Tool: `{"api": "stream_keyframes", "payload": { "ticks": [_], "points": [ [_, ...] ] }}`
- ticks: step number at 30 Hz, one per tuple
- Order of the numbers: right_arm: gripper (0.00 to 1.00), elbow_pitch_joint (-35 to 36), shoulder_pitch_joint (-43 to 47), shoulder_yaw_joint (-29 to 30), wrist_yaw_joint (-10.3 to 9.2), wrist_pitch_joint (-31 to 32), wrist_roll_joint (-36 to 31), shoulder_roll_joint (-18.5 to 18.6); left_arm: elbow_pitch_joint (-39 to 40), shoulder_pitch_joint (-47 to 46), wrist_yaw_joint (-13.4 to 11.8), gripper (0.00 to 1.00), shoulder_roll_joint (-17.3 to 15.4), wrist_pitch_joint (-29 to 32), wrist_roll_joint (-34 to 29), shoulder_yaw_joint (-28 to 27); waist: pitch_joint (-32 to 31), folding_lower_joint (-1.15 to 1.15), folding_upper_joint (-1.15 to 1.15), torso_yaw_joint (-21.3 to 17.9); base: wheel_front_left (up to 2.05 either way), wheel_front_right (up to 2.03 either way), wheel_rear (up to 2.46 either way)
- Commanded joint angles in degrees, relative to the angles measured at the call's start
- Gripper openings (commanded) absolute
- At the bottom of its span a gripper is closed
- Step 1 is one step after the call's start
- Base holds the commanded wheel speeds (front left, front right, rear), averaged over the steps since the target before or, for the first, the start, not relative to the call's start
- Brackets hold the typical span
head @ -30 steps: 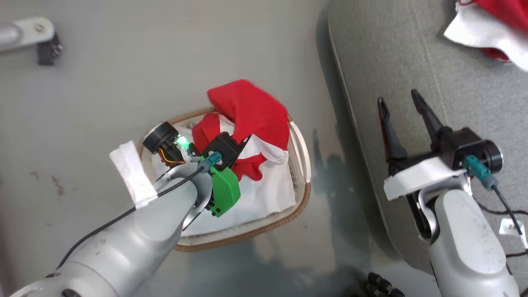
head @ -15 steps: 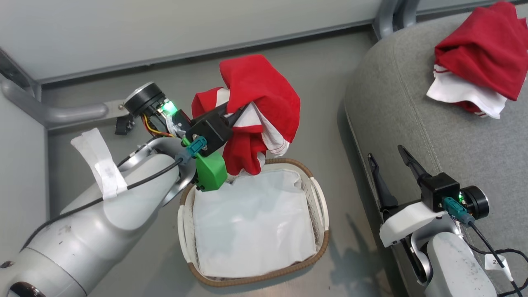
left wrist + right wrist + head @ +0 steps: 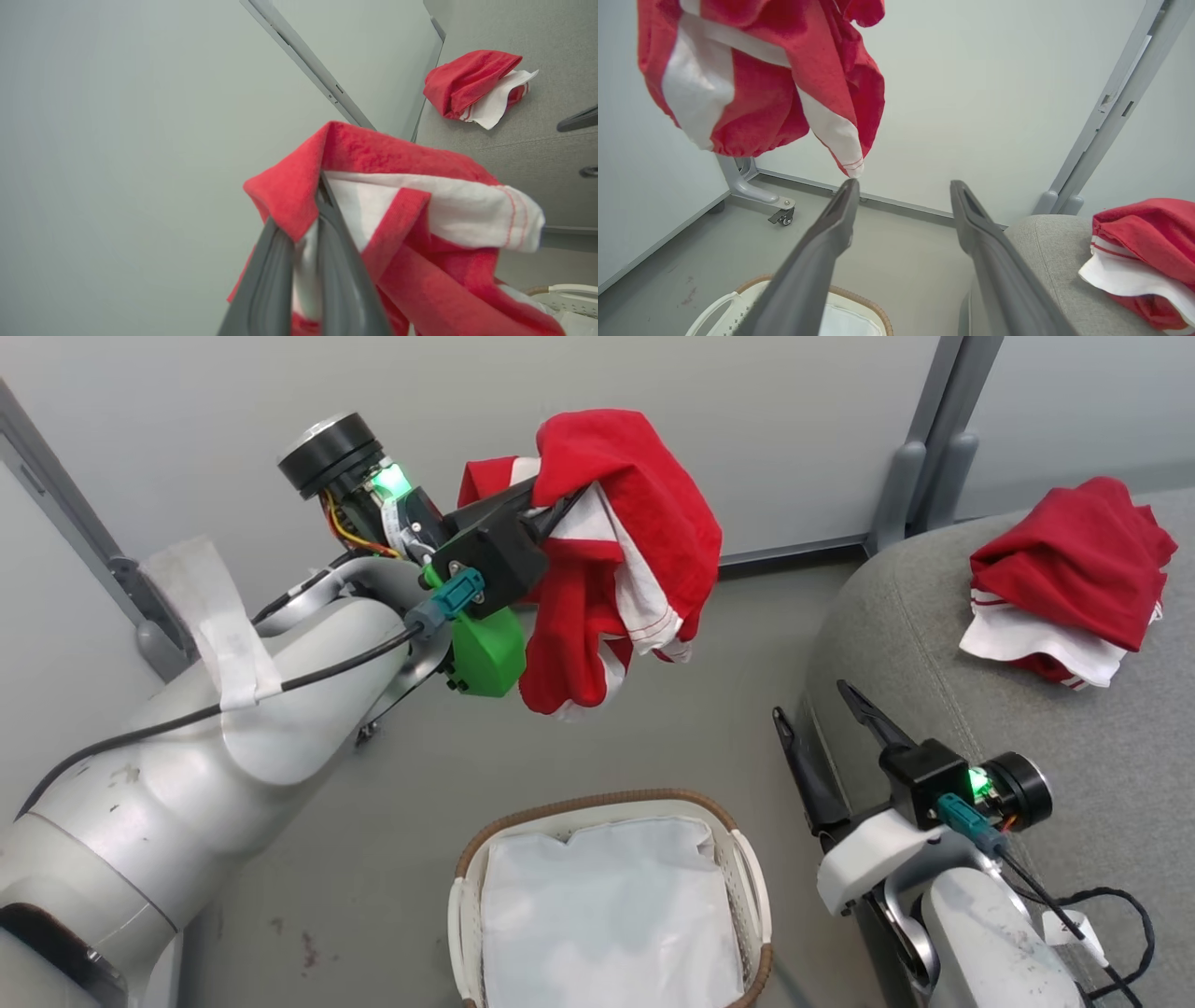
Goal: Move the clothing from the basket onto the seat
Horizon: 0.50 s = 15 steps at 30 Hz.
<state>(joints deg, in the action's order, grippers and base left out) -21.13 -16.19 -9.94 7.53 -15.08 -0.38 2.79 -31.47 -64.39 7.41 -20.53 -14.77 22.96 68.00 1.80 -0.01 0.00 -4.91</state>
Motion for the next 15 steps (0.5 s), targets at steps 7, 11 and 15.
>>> {"api": "stream_keyframes", "payload": {
  "ticks": [7, 11, 15],
  "points": [
    [1.00, -2.02, -4.53, -4.46, -0.08, -0.14, -1.80, 0.19, 1.56, -3.01, 0.09, 0.00, 1.13, -0.30, 1.66, 2.22, -2.49, 0.01, 0.00, 1.95, 0.00, 0.00, 0.00],
    [1.00, -3.62, -7.27, -7.23, -0.08, -0.14, -2.54, 0.21, 2.72, -3.39, 0.05, 0.00, 1.89, -0.34, 1.97, 3.27, -2.57, 0.01, 0.00, 2.66, 0.00, 0.00, 0.00],
    [1.00, -4.38, -9.73, -8.47, -0.08, -0.14, -2.75, 0.20, 4.11, -2.78, 0.05, 0.00, 2.29, -0.15, 2.13, 4.10, -2.72, 0.01, 0.00, 3.32, 0.00, 0.00, 0.00]
  ]
}}
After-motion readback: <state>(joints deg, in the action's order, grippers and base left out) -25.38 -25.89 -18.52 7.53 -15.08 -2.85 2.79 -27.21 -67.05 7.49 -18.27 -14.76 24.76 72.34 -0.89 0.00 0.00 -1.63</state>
